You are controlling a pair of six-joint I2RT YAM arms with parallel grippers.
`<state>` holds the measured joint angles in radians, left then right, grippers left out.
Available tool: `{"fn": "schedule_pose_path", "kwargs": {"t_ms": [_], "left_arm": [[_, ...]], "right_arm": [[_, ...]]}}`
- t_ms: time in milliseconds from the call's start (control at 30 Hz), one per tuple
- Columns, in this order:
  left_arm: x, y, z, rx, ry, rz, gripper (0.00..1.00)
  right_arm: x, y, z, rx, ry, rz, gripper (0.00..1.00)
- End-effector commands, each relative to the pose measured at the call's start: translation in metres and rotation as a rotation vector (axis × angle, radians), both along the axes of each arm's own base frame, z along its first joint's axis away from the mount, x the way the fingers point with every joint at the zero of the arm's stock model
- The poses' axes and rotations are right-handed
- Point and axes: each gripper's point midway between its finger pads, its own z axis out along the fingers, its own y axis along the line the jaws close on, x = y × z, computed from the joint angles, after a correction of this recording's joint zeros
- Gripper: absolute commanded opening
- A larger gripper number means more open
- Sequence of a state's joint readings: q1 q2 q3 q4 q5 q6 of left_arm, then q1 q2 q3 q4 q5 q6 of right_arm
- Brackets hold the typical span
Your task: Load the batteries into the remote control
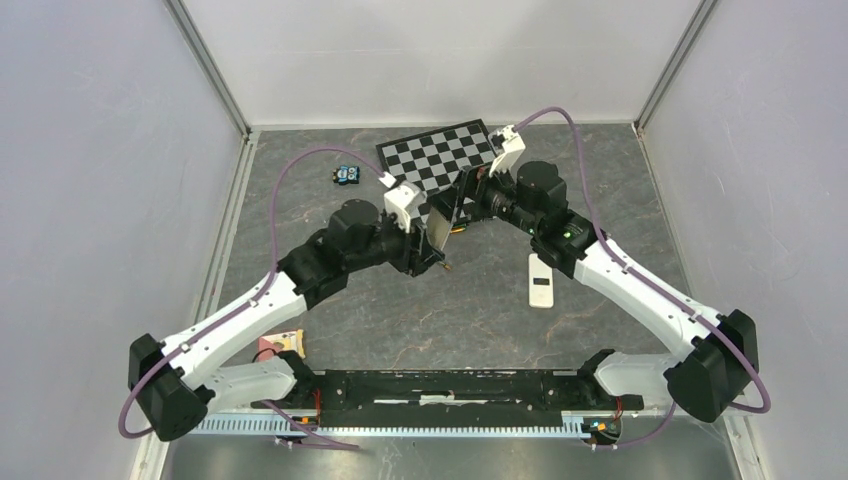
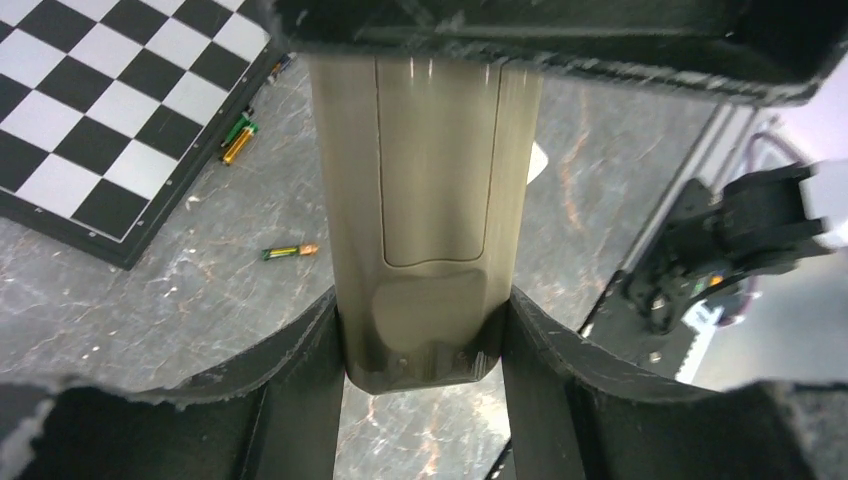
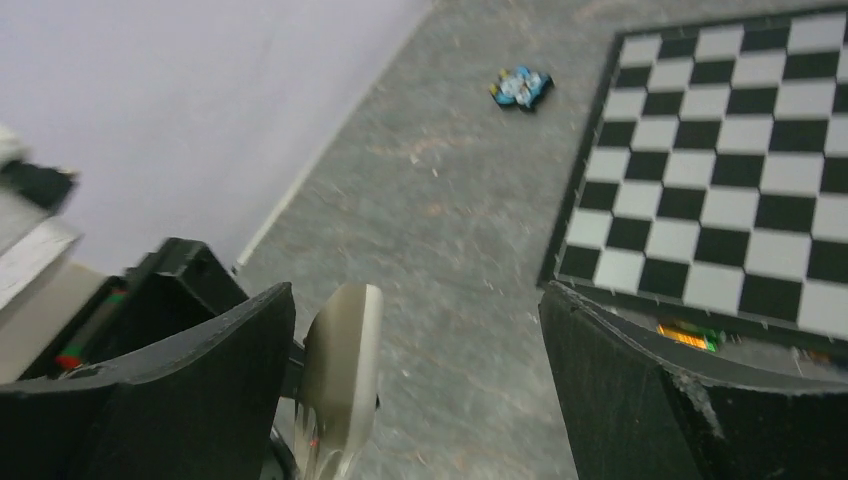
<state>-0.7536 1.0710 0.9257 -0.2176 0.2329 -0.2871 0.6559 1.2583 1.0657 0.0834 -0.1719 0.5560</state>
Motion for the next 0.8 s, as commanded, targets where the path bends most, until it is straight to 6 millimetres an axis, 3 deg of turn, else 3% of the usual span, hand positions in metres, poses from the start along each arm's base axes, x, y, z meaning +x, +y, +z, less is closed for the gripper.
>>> {"fn": "schedule_pose_path", "kwargs": {"t_ms": [0,167,300,500,633,667,700,733,767], "left_arm": [[0.015,0.01,-0.015,0.214,-0.137,0.044,0.02],[0.007,0.012,-0.016,0.262,-0.204,-0.002,0.02],[-0.013,0.005,-0.008,0.232,-0.277,-0.126,0.02],[-0.017,0.007,-0.007,0.228,-0.309,-0.126,0.02],[-0.017,0.008,-0.001,0.212,-0.313,-0.111,0.03],[-0.018,0.008,0.006,0.194,-0.305,-0.104,0.05],[-0.021,0.009,0.014,0.174,-0.3,-0.097,0.15],[-0.022,0.01,0.024,0.15,-0.308,-0.089,0.35],[-0.025,0.011,0.035,0.105,-0.299,-0.072,0.46]], "right_arm": [[-0.012,-0.016,-0.033,-0.175,0.076,0.013,0.93],[-0.035,-0.018,-0.042,-0.222,0.13,0.102,0.88],[-0.054,-0.013,-0.045,-0.215,0.159,0.207,0.83],[-0.069,-0.007,-0.038,-0.191,0.172,0.287,0.63],[-0.077,-0.002,-0.039,-0.14,0.224,0.324,0.43],[-0.079,0.0,-0.034,-0.111,0.224,0.327,0.37],[-0.08,0.0,-0.031,-0.081,0.228,0.321,0.32],[-0.08,0.001,-0.021,-0.043,0.211,0.318,0.29],[-0.082,0.002,-0.015,0.0,0.207,0.322,0.28]]}}
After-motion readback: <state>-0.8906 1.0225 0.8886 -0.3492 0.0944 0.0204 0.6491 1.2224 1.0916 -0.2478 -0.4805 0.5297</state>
